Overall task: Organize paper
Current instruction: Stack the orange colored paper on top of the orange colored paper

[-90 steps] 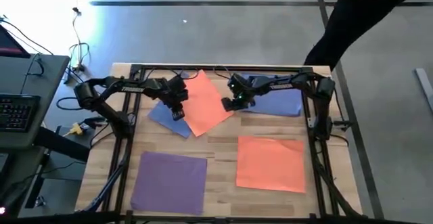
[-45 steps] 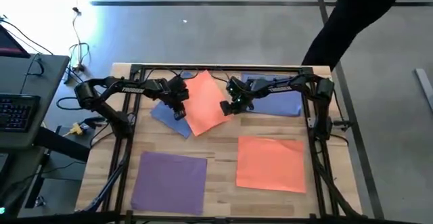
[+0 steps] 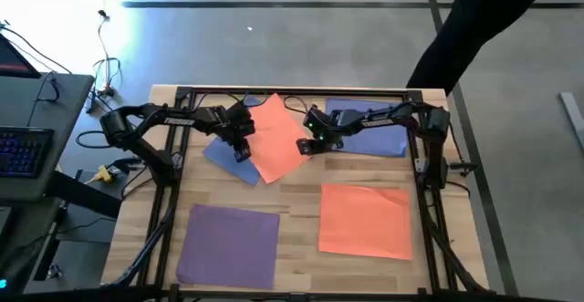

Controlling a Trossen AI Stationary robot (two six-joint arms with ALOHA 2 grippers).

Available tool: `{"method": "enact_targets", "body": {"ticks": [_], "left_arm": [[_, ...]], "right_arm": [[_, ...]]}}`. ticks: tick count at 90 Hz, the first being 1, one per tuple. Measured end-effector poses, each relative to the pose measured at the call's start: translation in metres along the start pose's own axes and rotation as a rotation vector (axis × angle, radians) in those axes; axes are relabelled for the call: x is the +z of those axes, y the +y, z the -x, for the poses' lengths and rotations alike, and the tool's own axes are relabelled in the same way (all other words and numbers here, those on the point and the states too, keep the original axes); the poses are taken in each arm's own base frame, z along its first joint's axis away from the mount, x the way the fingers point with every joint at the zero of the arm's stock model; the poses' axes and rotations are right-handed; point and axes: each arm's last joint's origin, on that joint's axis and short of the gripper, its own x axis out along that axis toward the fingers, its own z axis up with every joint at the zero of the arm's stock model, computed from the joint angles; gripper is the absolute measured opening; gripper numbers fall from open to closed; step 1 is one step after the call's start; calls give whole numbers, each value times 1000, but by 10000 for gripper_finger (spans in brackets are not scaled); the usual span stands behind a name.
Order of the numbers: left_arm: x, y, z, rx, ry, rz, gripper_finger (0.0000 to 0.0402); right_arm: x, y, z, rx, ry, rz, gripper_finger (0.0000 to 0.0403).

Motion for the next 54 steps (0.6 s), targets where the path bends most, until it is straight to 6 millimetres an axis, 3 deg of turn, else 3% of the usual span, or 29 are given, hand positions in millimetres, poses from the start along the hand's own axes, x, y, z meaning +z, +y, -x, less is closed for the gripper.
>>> {"method": "enact_targets", "body": {"ticks": [14,35,54], "left_arm": [[11,-1,16,11,10,1,0],[44,-6,69,42,-86,-19,0],[64,-9,111,122,-263,-62,0]], "right_arm": [[6,10,9,-2,-26,66,1],[17,36,46,17,105,318,0],[10,51,83,371,436,592,0]]}}
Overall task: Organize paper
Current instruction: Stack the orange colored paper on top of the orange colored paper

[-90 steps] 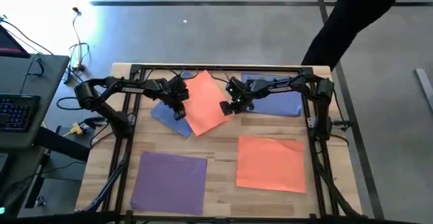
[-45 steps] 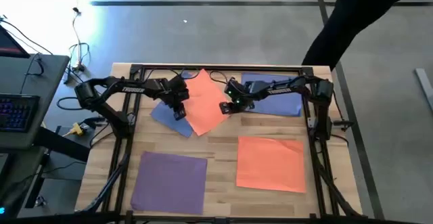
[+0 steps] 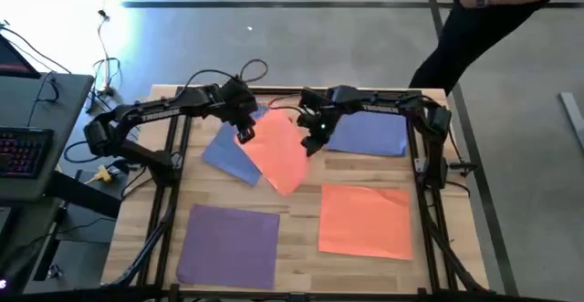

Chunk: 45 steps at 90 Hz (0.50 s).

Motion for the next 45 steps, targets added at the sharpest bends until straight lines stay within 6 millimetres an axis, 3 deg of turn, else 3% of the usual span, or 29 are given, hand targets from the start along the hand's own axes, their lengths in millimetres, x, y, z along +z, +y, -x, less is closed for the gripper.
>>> {"method": "enact_targets", "body": {"ticks": [9,25,45], "left_arm": [[6,3,6,27,-44,-10,0],[6,3,5,27,-40,-16,0],[6,3,5,26,-38,-30,0]], "right_arm": [[-19,0,-1,91,157,-47,0],[-61,-12,-13,67,441,-176,0],[-105,-29,-38,32,623,-272,0]]}}
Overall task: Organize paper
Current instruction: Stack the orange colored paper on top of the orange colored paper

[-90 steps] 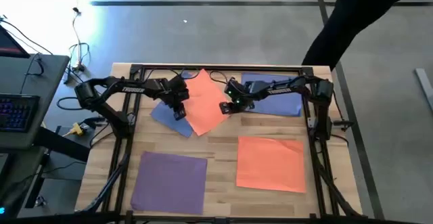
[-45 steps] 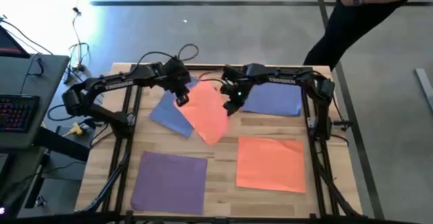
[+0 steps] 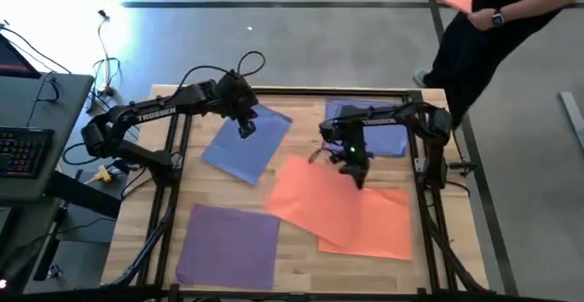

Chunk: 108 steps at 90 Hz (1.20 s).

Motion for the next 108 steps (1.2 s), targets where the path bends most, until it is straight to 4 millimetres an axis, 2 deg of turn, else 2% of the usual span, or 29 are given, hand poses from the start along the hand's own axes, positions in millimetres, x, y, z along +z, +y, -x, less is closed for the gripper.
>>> {"method": "enact_targets", "body": {"ticks": [9,25,41,78,97,108], "left_arm": [[0,0,0,-7,-3,-1,0],[0,0,0,-9,-6,-2,0],[2,0,0,-8,-18,-3,0],[4,0,-1,-12,-42,-4,0],[5,0,-1,-12,-50,-5,0],[5,0,-1,-16,-51,1,0]], "right_arm": [[-13,-15,-20,-94,88,-54,0],[-43,-33,-39,-261,188,-63,0],[-58,-40,-51,-275,203,-29,0],[-60,-24,-79,-416,289,81,0],[-63,-2,-95,-397,334,162,0],[-67,-3,-103,-439,369,156,0]]}}
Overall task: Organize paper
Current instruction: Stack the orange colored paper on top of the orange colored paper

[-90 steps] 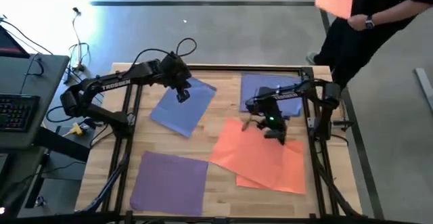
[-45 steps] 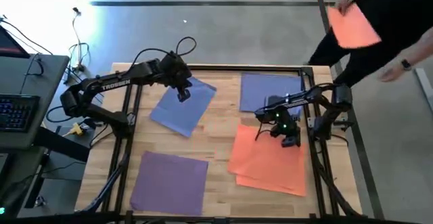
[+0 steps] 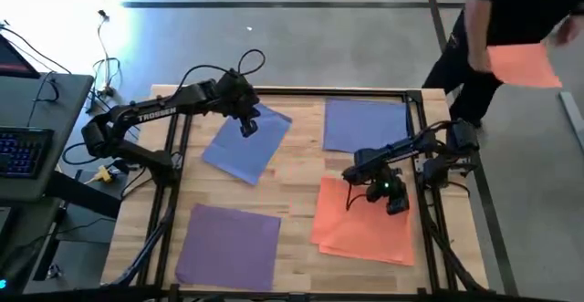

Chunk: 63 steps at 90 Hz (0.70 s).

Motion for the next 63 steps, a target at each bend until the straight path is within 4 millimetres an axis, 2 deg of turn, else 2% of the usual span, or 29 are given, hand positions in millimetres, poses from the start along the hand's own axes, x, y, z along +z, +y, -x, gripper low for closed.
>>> {"method": "enact_targets", "body": {"ticks": [13,27,37,42,51,63], "left_arm": [[0,0,0,-13,-3,1,0],[0,0,0,-14,-3,1,0],[0,-1,0,-23,-3,2,0],[0,-1,0,-45,-8,3,0],[0,-2,0,-64,-11,10,0],[0,-2,0,-65,-11,12,0]], "right_arm": [[0,-1,-2,-151,25,-45,0],[3,14,24,-177,-44,64,0],[1,31,46,-47,-172,231,0],[0,37,51,32,-213,265,0],[0,31,42,52,-172,173,0],[-4,13,13,48,-55,64,0]]}}
